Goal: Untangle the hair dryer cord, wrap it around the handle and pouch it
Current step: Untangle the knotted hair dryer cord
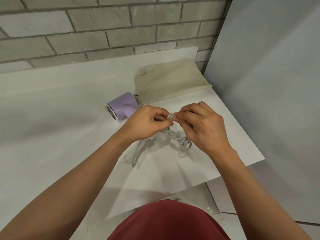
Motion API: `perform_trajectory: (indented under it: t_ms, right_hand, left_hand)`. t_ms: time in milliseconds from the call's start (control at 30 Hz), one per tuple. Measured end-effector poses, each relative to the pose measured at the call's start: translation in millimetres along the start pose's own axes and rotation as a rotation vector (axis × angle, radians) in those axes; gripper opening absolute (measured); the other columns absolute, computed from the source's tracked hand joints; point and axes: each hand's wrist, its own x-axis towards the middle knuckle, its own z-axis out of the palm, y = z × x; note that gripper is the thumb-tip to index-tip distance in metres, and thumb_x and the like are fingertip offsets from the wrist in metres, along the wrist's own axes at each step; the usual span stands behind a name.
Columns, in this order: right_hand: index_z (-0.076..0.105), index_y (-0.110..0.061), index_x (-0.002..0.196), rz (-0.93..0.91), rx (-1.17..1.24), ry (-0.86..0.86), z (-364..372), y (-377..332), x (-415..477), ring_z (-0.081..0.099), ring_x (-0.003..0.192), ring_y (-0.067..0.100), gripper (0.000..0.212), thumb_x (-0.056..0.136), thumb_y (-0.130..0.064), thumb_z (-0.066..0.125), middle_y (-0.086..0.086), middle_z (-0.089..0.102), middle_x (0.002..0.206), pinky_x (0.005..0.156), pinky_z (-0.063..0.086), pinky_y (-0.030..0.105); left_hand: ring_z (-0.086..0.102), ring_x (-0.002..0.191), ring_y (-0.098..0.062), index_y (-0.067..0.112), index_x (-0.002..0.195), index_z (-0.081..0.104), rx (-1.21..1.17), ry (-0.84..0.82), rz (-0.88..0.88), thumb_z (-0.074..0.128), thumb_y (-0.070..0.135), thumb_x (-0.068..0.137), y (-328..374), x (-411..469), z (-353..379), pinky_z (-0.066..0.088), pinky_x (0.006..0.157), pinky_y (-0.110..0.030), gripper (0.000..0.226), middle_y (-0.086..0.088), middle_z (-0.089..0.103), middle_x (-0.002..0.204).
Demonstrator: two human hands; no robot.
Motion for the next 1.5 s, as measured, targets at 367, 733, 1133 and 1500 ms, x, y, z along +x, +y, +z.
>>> perform_trajectory:
  t_ms: [367, 733, 1133, 1500]
  right_hand:
    - [0.074, -0.035, 0.085, 0.479, 0.406, -0.277, -16.4, 7.8, 6.6, 0.068, 0.088, -0.003, 0.01, 0.09, -0.032, 0.082, -0.025, 0.073, 0.091, 0.071, 0.047, 0.008]
    - [0.077, -0.024, 0.09, 0.907, 0.879, 0.101, -9.4, 6.6, 9.6, 0.072, 0.08, 0.018, 0.005, 0.094, -0.02, 0.079, -0.007, 0.075, 0.083, 0.075, 0.06, 0.033]
    - [0.079, -0.021, 0.121, 0.06, -0.064, -0.354, -22.4, -4.7, 22.9, 0.064, 0.099, 0.03, 0.022, 0.101, -0.024, 0.069, 0.001, 0.071, 0.106, 0.072, 0.042, 0.034]
    - [0.072, -0.037, 0.092, 0.475, 0.598, 0.107, -31.4, -3.6, 25.5, 0.068, 0.09, 0.003, 0.015, 0.094, -0.022, 0.074, -0.018, 0.071, 0.093, 0.08, 0.05, 0.013]
  left_hand:
    - [0.074, 0.078, -0.004, 0.027, 0.101, 0.079, 0.148, -0.012, 0.052, 0.068, 0.031, 0.096, 1.2, -7.8, 5.3, 0.061, 0.076, -0.032, 0.012, 0.013, 0.079, 0.084]
    - [0.073, 0.07, -0.006, 0.02, 0.087, 0.077, 0.041, 0.055, -0.028, 0.064, 0.031, 0.09, 3.4, -2.2, 1.7, 0.056, 0.07, -0.024, 0.017, 0.009, 0.077, 0.074]
    - [0.076, 0.076, -0.019, 0.023, 0.083, 0.076, 0.072, 0.08, -0.046, 0.065, 0.025, 0.096, 6.3, -6.9, 5.4, 0.062, 0.075, -0.042, 0.017, 0.009, 0.079, 0.078]
    - [0.075, 0.084, -0.013, 0.022, 0.092, 0.078, 0.059, 0.065, 0.006, 0.065, 0.027, 0.099, 8.1, -16.3, 2.8, 0.061, 0.084, -0.04, 0.016, 0.011, 0.08, 0.088]
